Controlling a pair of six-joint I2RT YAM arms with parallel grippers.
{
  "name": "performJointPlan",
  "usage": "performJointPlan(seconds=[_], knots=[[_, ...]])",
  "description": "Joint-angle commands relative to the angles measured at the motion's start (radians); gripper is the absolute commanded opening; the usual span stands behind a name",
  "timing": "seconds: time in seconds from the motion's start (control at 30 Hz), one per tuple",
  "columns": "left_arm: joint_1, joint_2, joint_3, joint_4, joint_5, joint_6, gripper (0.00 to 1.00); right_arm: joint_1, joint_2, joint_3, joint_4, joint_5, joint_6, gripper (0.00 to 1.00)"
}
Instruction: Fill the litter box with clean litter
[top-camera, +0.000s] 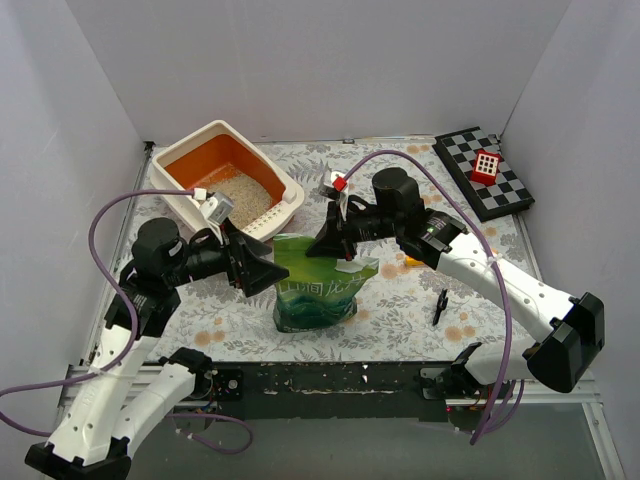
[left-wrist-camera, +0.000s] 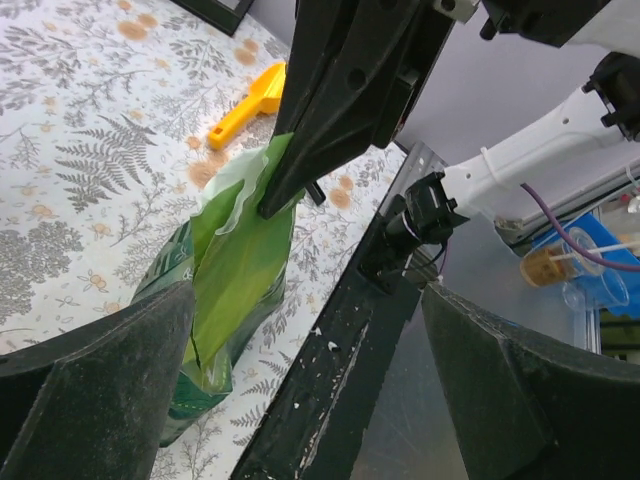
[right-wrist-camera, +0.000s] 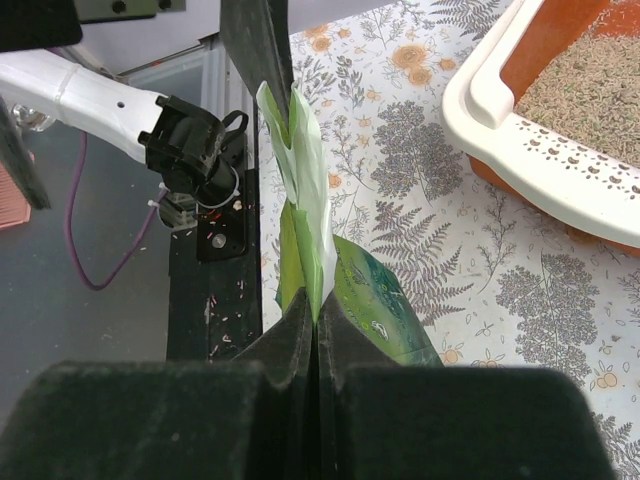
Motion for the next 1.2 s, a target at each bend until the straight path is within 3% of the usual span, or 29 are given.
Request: performJointPlan(seconds=[0.0, 0.17, 0.47, 0.5, 0.57, 0.67, 0.7, 0.77, 0.87, 0.97, 1.1, 1.17], knots=[[-0.005, 0.016, -0.051, 0.070, 0.065, 0.040, 0.98, 0.001, -0.023, 0.071, 0.061, -0.010, -0.020, 0.01], [-0.005, 0.056, -0.086, 0.127, 0.020, 0.080, 0.98, 0.001, -0.041, 0.068, 0.057, -0.031, -0.025, 0.01], [-0.007, 0.120, -0.178, 0.304, 0.097, 0.054, 0.98, -0.001, -0.052, 0.039, 0.054, -0.054, -0.025, 0.01], [-0.007, 0.126, -0.187, 0.316, 0.101, 0.056, 0.93, 0.002, -0.050, 0.041, 0.052, -0.056, -0.025, 0.01], [-0.007, 0.151, -0.195, 0.336, 0.124, 0.054, 0.71, 0.002, -0.046, 0.048, 0.037, -0.062, -0.025, 0.01], [-0.007, 0.163, -0.218, 0.389, 0.133, 0.044, 0.10, -0.001, -0.049, 0.064, 0.006, -0.057, -0.067, 0.01], [-0.007, 0.165, -0.221, 0.396, 0.130, 0.045, 0.00, -0.001, -0.050, 0.071, -0.015, -0.051, -0.078, 0.01], [-0.008, 0.168, -0.224, 0.402, 0.136, 0.056, 0.00, -0.001, -0.050, 0.099, -0.089, -0.016, -0.118, 0.06], [-0.010, 0.155, -0.224, 0.411, 0.147, 0.076, 0.00, -0.007, -0.078, 0.128, -0.196, 0.053, -0.181, 0.32], [-0.011, 0.134, -0.230, 0.411, 0.146, 0.100, 0.00, -0.014, -0.121, 0.136, -0.273, 0.087, -0.224, 0.46], [-0.014, 0.090, -0.261, 0.431, 0.158, 0.128, 0.00, -0.022, -0.178, 0.128, -0.353, 0.157, -0.270, 0.49], [-0.017, 0.067, -0.281, 0.445, 0.155, 0.134, 0.00, -0.027, -0.198, 0.125, -0.389, 0.168, -0.285, 0.46]])
